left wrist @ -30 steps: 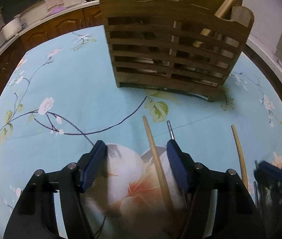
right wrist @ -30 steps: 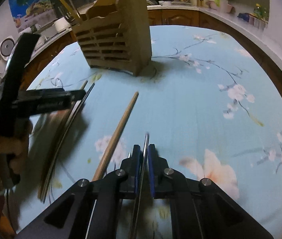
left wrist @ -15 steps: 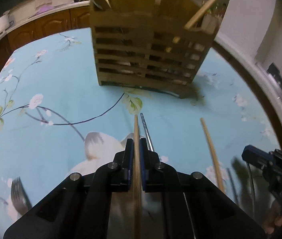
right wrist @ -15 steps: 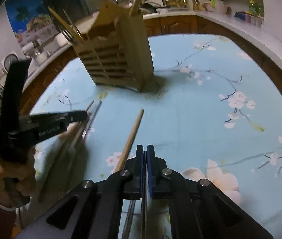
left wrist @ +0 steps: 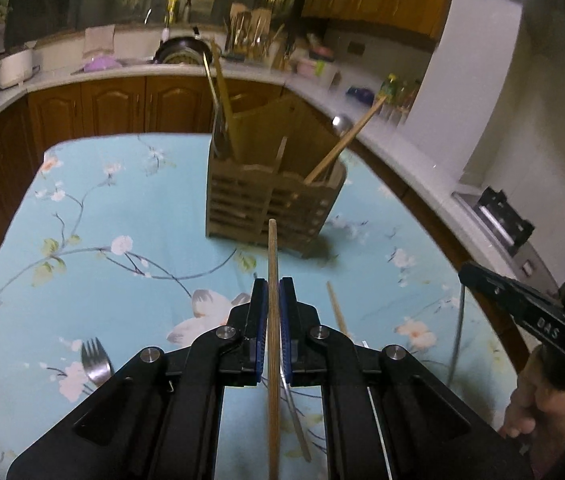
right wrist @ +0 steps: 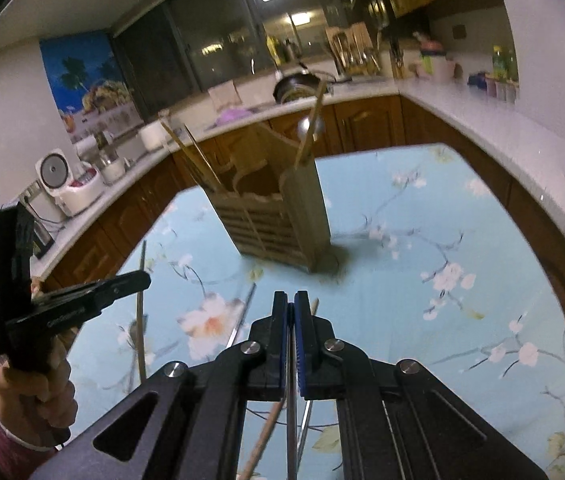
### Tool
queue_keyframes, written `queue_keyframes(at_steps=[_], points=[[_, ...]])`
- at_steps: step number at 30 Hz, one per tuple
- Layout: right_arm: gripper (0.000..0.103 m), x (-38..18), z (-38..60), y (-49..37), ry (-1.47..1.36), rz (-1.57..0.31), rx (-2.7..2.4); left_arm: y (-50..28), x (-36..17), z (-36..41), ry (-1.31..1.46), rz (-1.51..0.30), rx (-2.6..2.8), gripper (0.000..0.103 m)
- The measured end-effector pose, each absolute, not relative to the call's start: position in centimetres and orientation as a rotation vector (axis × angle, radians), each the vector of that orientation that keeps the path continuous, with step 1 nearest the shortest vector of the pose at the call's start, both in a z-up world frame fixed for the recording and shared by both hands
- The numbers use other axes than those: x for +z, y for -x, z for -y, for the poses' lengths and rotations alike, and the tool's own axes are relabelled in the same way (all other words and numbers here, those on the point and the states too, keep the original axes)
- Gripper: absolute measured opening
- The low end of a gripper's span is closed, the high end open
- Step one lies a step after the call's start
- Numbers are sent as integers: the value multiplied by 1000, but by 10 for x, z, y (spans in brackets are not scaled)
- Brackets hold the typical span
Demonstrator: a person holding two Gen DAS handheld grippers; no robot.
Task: Organize utensils
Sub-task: 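Lift both chopsticks and carry them above the wooden holder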
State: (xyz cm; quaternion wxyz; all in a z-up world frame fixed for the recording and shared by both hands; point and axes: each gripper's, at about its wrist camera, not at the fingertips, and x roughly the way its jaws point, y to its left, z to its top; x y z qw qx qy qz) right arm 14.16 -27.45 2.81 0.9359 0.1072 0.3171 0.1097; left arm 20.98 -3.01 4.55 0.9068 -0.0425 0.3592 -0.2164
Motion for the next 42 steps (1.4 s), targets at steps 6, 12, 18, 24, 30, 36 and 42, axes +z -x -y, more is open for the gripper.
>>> queue_keyframes(at_steps=[6, 12, 18, 24, 30, 36, 42], points=[[3, 59, 278, -132, -218, -562, 228, -192, 76, 25, 83, -673, -461, 5], [3, 85, 284, -128, -223, -485, 226, -190, 90, 22, 89, -638, -456, 5], [3, 102, 285, -136, -221, -430, 214, -195, 100, 22, 96, -611, -450, 5], [3, 111, 284, -144, -222, -398, 212, -202, 113, 23, 99, -578, -446, 5], [3, 122, 287, -154, -229, -370, 210, -217, 134, 22, 102, -528, -430, 5], [3, 144, 287, -174, -225, -309, 201, -239, 166, 21, 117, -438, -410, 5], [3, 163, 286, -199, -226, -257, 188, -267, 193, 20, 156, -358, -378, 5]])
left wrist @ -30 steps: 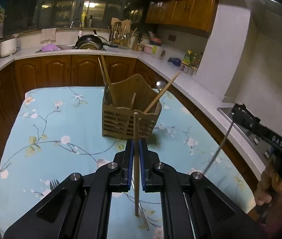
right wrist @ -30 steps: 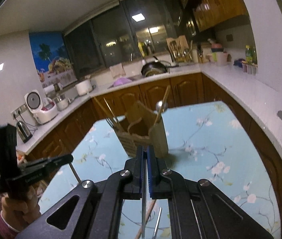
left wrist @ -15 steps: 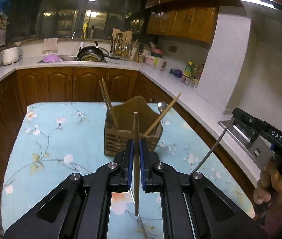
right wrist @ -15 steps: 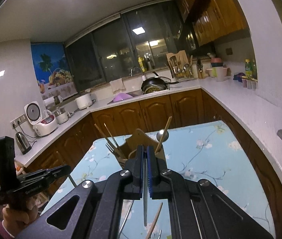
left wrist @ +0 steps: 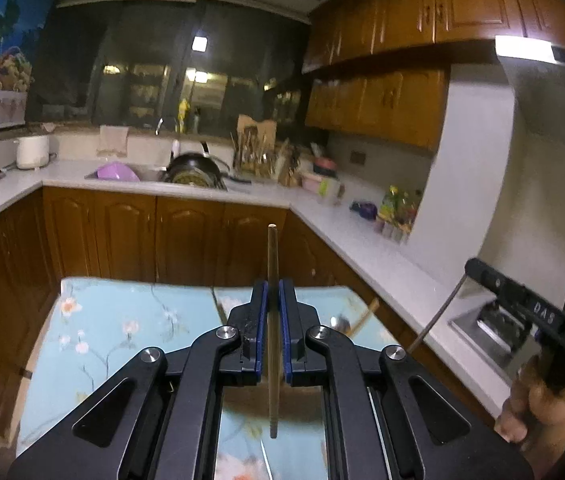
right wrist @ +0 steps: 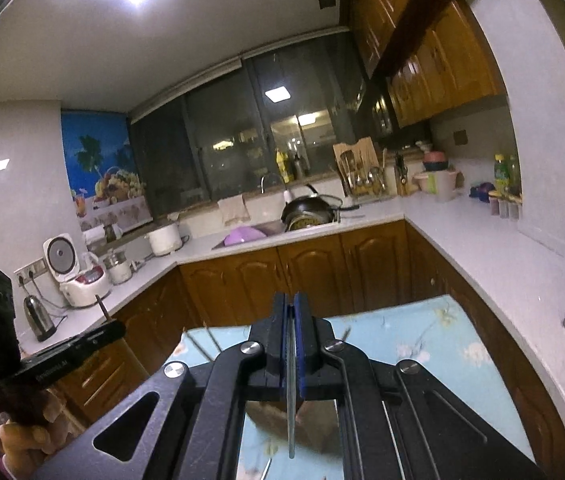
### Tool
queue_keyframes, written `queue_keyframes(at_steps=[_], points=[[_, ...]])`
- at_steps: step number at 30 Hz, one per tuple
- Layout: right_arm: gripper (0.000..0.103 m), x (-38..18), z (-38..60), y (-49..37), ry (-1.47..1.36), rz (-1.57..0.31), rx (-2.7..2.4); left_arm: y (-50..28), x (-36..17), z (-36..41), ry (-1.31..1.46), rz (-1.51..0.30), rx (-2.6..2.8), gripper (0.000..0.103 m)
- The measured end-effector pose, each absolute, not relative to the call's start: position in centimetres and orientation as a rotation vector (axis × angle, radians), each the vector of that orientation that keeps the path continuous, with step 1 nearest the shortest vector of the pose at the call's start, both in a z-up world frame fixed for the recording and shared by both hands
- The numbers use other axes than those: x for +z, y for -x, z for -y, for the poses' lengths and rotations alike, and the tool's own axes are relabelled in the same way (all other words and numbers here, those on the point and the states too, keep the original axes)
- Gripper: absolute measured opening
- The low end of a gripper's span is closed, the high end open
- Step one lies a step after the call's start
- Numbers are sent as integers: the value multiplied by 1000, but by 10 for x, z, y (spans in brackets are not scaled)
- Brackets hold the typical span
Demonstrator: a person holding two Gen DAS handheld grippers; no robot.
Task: Organize utensils
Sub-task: 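Lift both chopsticks and carry them above the wooden holder, then lower both chopsticks into the holder and open both tools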
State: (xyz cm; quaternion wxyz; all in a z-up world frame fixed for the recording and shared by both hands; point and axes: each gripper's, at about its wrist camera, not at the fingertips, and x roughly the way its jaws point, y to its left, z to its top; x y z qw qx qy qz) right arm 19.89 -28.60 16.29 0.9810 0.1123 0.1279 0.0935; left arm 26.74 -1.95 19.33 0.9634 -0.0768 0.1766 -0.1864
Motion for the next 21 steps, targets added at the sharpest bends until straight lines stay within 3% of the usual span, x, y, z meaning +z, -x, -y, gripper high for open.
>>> queue_keyframes(at_steps=[11, 21], points=[[3, 173, 283, -237, -243, -210, 167, -314, 200, 23, 186, -292, -310, 5], [3, 144, 282, -259, -266, -235, 154, -331, 159, 28, 208, -276, -259, 5]])
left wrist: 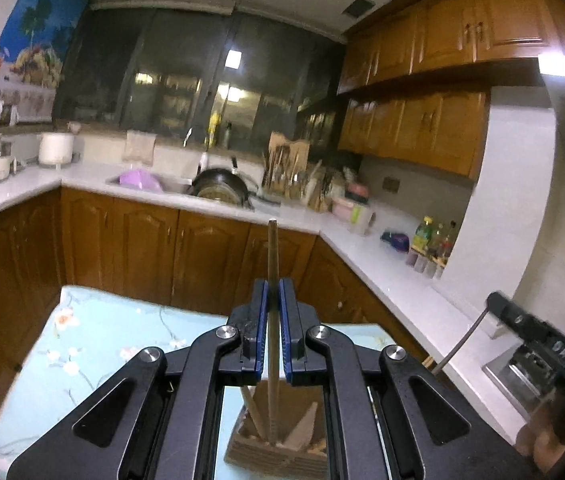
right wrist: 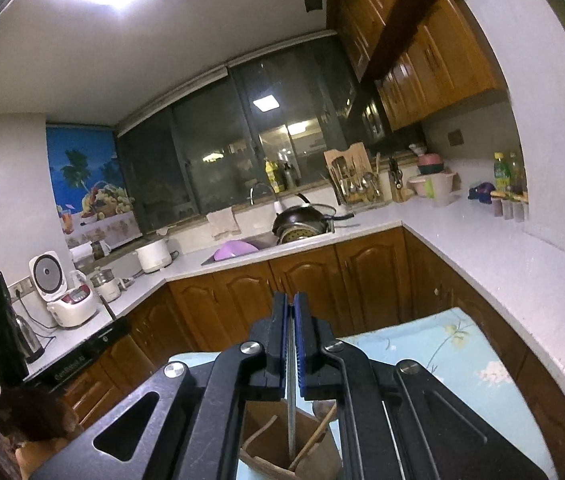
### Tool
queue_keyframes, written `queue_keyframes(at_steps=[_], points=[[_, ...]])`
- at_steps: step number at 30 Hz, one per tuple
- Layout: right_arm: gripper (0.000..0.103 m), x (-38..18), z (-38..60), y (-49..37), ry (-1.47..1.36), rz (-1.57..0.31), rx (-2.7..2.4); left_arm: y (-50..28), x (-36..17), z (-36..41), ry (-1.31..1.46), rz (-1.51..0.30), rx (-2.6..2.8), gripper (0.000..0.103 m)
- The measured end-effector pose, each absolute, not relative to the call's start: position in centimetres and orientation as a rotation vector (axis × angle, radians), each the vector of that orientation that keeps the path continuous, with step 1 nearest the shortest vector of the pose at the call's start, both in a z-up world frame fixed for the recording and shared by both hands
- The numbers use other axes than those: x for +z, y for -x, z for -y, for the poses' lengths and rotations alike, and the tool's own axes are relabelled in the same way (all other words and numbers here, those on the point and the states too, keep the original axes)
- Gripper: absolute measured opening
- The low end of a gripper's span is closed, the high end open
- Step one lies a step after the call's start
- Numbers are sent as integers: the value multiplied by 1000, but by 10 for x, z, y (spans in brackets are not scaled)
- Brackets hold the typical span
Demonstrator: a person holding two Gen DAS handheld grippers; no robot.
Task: Organize utensils
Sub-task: 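Lower both chopsticks into the holder and open both tools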
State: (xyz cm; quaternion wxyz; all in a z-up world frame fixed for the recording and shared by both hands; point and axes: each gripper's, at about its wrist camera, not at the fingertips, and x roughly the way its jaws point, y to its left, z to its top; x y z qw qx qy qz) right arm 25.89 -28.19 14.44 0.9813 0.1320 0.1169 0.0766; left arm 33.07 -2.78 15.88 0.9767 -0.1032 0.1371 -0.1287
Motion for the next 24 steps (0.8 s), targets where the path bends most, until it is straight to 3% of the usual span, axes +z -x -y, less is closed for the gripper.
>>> queue_keyframes(at_steps=[15, 24], points=[[3, 105, 274, -276, -271, -310, 140, -347, 160, 32, 226, -252, -268, 5], [4, 91, 274, -285, -277, -351, 143, -350, 120, 35, 211, -348, -269, 5]])
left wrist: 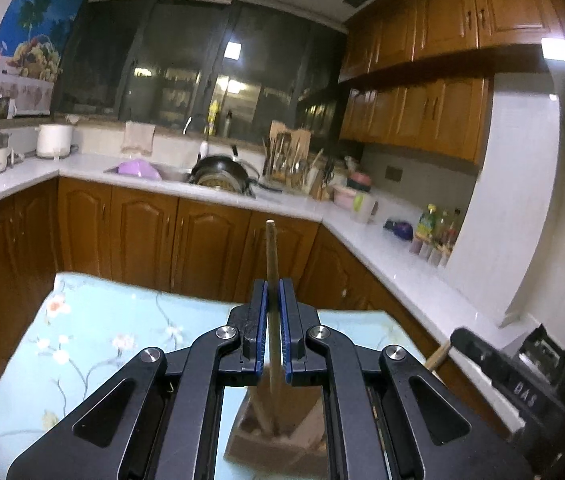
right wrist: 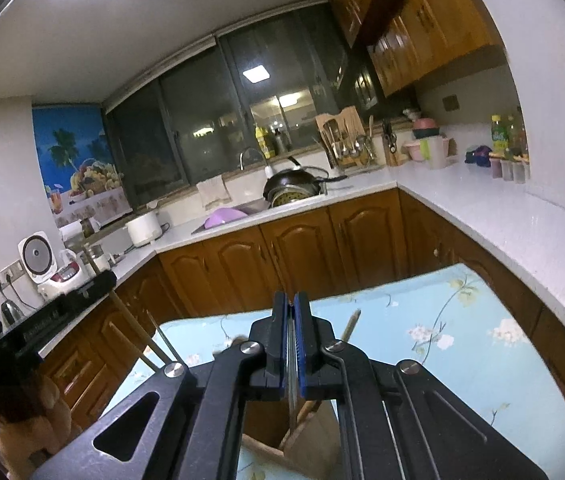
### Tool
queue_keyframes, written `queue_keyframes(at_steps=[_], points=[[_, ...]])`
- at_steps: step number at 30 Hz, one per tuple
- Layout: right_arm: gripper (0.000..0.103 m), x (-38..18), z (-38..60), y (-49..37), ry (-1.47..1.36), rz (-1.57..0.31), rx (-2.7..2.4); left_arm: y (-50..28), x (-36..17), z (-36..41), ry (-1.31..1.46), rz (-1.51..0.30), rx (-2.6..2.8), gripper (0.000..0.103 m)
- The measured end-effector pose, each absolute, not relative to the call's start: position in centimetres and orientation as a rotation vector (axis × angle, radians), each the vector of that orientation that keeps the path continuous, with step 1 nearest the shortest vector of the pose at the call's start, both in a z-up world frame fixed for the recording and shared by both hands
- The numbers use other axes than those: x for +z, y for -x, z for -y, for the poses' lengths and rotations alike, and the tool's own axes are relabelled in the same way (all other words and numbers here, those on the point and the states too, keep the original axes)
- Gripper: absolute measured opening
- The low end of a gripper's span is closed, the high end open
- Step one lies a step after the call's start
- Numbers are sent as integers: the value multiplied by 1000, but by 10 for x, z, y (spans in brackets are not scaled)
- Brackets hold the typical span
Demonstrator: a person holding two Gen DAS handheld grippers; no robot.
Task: Organize utensils
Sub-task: 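Lower both chopsticks into the holder and open both tools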
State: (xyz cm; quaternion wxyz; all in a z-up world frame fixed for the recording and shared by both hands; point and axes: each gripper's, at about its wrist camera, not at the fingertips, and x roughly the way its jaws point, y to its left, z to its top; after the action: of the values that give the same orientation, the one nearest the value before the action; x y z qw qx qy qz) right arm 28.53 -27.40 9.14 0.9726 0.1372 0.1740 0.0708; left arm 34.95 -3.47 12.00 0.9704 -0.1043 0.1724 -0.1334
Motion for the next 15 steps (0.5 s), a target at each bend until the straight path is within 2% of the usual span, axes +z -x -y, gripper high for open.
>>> queue_keyframes(at_steps=[7, 15], points=[[4, 84, 280, -285, -286, -370, 137, -352, 91, 46, 159, -454, -299, 6], [4, 84, 282, -286, -281, -384, 129, -349, 84, 55, 118, -491, -300, 7]])
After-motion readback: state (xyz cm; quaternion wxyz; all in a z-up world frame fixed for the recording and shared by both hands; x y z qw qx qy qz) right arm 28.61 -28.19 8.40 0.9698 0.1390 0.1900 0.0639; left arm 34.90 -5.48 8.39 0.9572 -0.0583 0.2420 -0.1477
